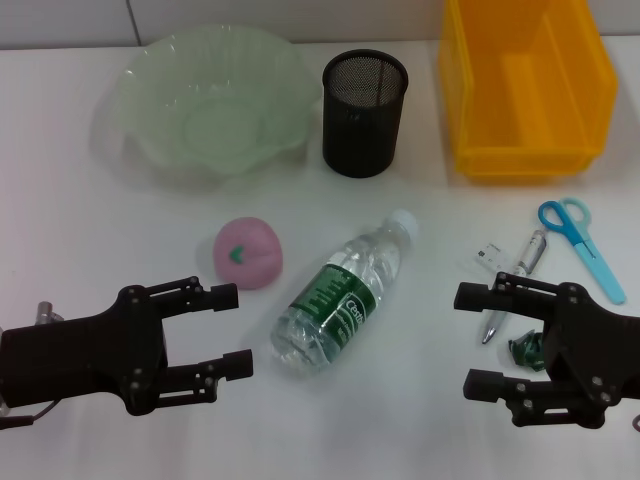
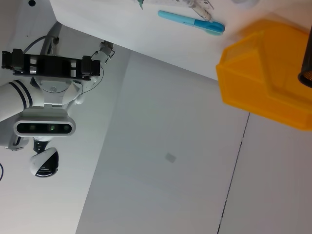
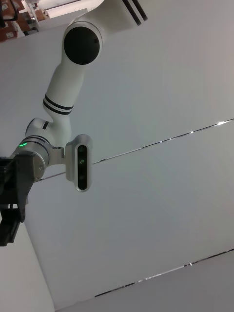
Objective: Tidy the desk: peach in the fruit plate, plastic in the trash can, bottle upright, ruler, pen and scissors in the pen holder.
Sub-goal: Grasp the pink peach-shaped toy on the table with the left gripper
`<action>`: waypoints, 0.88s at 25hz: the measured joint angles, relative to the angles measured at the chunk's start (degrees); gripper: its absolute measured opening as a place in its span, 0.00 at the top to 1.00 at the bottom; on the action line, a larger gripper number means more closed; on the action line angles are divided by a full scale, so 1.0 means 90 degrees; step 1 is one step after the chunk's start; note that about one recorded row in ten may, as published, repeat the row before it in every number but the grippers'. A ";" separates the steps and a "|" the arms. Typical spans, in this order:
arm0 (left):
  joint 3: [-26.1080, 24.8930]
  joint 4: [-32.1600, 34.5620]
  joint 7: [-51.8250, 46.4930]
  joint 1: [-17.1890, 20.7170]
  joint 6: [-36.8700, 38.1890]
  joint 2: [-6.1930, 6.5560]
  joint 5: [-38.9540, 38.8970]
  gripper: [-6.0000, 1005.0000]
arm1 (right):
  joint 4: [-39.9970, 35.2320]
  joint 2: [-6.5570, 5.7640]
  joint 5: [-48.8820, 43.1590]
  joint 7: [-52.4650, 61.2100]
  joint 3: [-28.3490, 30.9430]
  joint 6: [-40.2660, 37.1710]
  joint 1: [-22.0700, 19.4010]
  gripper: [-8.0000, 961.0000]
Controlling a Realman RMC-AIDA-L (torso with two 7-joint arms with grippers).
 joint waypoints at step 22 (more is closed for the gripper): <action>-0.0010 0.1960 -0.2474 -0.0407 -0.1125 -0.0009 0.1064 0.25 | -0.0068 -0.0188 0.0044 0.0021 0.0253 -0.0012 -0.0287 0.14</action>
